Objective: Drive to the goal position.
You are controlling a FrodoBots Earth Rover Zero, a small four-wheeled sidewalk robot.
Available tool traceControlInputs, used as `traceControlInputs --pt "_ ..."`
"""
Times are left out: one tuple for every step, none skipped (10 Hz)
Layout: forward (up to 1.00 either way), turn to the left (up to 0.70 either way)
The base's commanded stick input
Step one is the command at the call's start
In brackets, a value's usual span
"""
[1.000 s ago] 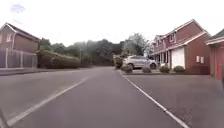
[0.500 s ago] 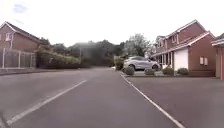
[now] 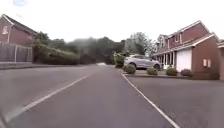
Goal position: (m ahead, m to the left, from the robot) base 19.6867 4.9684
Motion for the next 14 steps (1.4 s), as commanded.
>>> traceControlInputs --pt "1.00 0.00" --pt "1.00 0.00" --pt "1.00 0.00" --pt "1.00 0.00" --pt "1.00 0.00" --pt "1.00 0.00" --pt "1.00 0.00" --pt "1.00 0.00" --pt "1.00 0.00" --pt "1.00 0.00" --pt "1.00 0.00" --pt "1.00 0.00" --pt "1.00 0.00" --pt "1.00 0.00"
